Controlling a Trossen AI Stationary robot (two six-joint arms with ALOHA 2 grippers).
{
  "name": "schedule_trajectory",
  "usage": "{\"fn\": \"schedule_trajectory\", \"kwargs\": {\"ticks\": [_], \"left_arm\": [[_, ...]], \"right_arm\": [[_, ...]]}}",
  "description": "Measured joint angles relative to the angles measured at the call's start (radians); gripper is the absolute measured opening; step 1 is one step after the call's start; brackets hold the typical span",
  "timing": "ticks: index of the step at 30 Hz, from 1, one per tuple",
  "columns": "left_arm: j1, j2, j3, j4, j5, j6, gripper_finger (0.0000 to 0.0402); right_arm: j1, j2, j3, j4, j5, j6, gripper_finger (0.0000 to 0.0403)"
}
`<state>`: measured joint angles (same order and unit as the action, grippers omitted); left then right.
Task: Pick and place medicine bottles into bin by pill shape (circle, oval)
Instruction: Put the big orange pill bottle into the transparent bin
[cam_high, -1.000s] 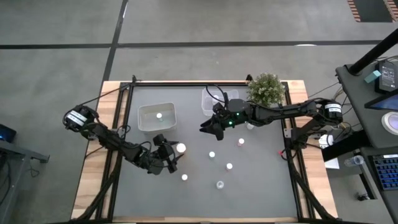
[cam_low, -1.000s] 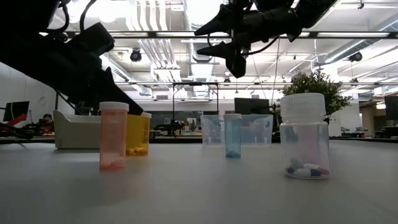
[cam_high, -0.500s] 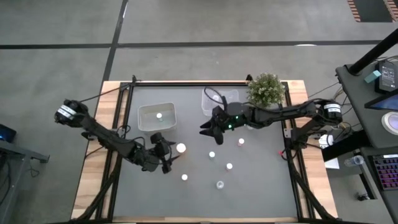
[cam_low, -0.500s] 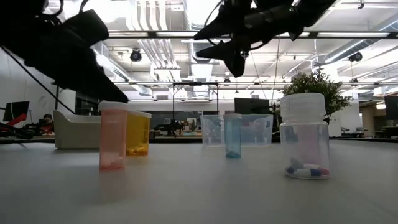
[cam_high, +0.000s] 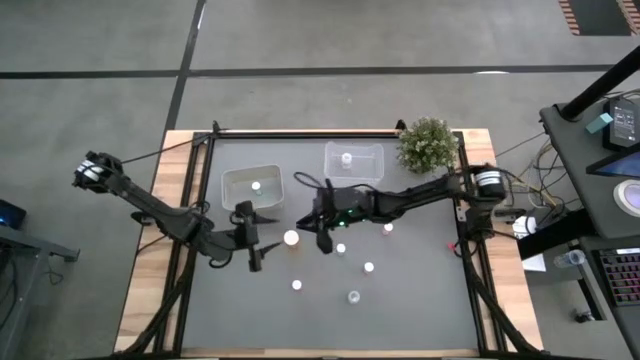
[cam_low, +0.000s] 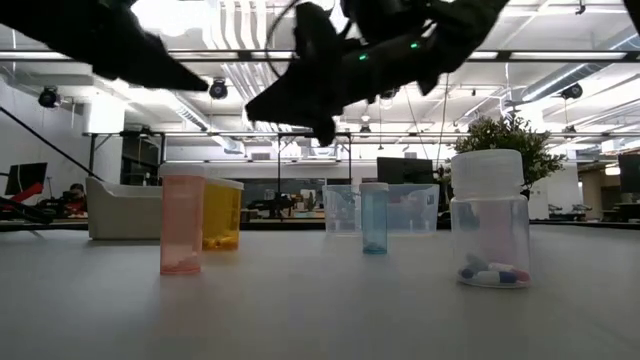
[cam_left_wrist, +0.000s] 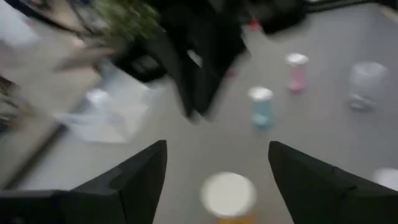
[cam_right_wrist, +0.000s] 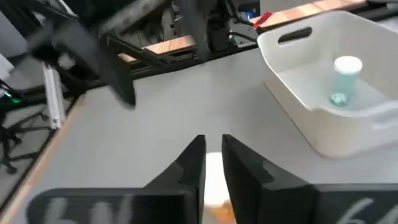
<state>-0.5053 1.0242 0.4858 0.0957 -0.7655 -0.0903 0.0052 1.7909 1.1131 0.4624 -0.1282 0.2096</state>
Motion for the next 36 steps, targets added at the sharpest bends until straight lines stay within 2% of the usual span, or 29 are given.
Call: {"fn": "schedule_trajectory", "kwargs": {"ticks": [5, 10, 17, 36], "left_arm": [[0.002, -0.07, -0.001, 0.02, -0.137, 0.139, 0.0226], [0.002, -0.125, -0.001, 0.033, -0.188, 0.201, 0.02], [0.002, -0.153, -0.002, 0.025, -0.197, 0.207, 0.0177], [0.002, -0.147, -0.003, 0.027, -0.213, 0.209, 0.0176]], "right_arm": [[0.012, 0.117, 0.115, -0.001, 0.0, -0.118, 0.0012], [0.025, 0.21, 0.188, 0.039, 0.002, -0.205, 0.0009], [0.027, 0.272, 0.222, 0.046, 0.001, -0.238, 0.0009], [0.027, 0.302, 0.217, 0.043, 0.004, -0.244, 0.0009]]}}
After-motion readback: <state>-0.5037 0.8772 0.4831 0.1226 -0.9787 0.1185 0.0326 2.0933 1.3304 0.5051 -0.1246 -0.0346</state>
